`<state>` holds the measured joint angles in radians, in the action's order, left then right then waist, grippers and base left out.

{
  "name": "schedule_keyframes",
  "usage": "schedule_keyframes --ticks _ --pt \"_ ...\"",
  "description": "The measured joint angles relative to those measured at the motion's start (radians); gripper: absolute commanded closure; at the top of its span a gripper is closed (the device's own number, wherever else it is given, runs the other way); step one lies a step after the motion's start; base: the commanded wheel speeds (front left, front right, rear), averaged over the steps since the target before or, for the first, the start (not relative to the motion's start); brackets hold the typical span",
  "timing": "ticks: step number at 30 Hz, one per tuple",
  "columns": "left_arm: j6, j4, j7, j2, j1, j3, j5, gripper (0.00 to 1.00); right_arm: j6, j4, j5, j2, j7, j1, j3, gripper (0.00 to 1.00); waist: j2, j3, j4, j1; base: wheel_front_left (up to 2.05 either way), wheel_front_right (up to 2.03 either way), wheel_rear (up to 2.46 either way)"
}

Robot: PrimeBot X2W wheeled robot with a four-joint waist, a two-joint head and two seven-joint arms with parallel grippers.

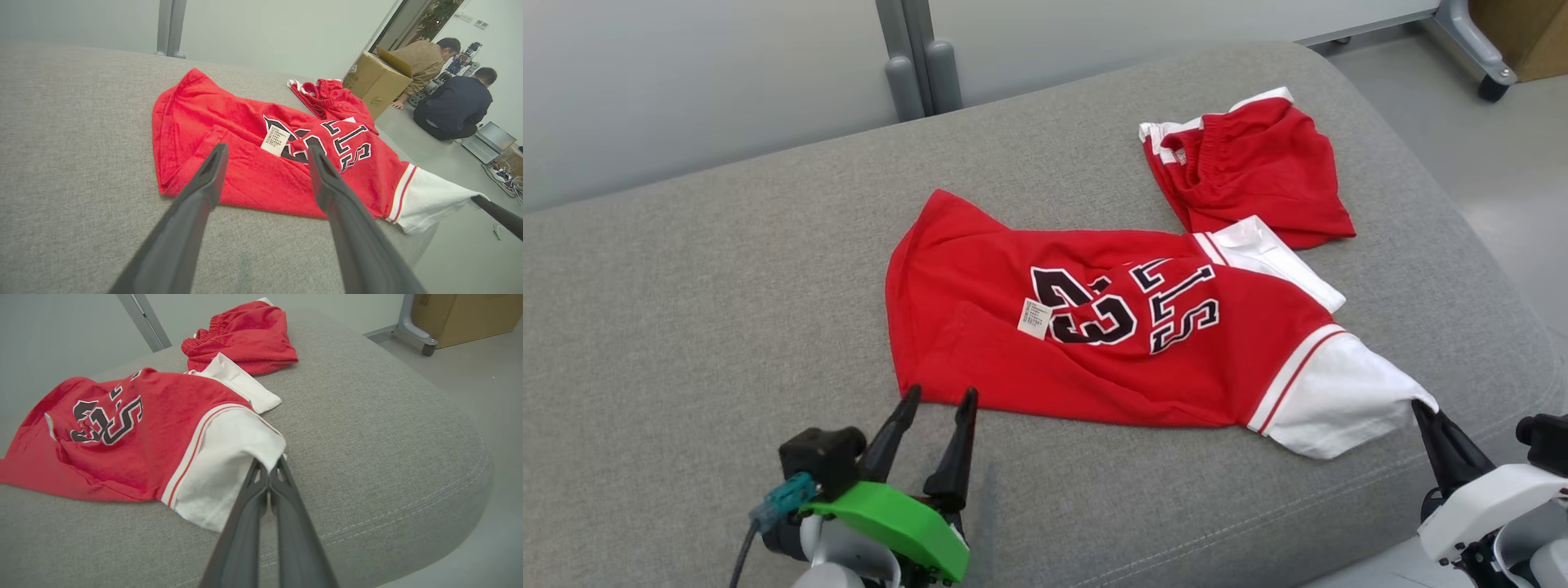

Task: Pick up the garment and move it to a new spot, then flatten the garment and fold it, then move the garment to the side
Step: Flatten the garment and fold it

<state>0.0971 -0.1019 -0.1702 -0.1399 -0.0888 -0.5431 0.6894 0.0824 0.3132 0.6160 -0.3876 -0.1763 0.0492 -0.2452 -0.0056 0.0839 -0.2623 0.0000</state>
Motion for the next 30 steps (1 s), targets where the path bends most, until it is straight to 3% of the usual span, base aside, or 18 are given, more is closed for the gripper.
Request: schedule_keyframes --ticks 9,20,30 --pt "-0.001 -0.105 0.161 -0.006 -0.195 -0.073 -0.074 0.00 0.006 -0.011 -0.030 0.012 0.001 -0.047 -0.057 1.00 0.0000 0.045 0.014 0.0000 0.00 0.00 0.00" --pt "0.010 -0.257 0.326 0.014 -0.370 -0.049 -0.087 0.00 0.015 -0.018 -0.062 0.049 0.006 -0.130 -0.109 1.00 0.0000 0.111 -0.031 0.0000 0.00 0.00 0.00" --pt "0.019 -0.358 0.387 0.024 -0.482 -0.026 -0.106 0.00 0.022 -0.009 -0.063 0.080 -0.001 -0.177 -0.127 1.00 0.0000 0.176 -0.085 0.0000 0.00 0.00 0.00"
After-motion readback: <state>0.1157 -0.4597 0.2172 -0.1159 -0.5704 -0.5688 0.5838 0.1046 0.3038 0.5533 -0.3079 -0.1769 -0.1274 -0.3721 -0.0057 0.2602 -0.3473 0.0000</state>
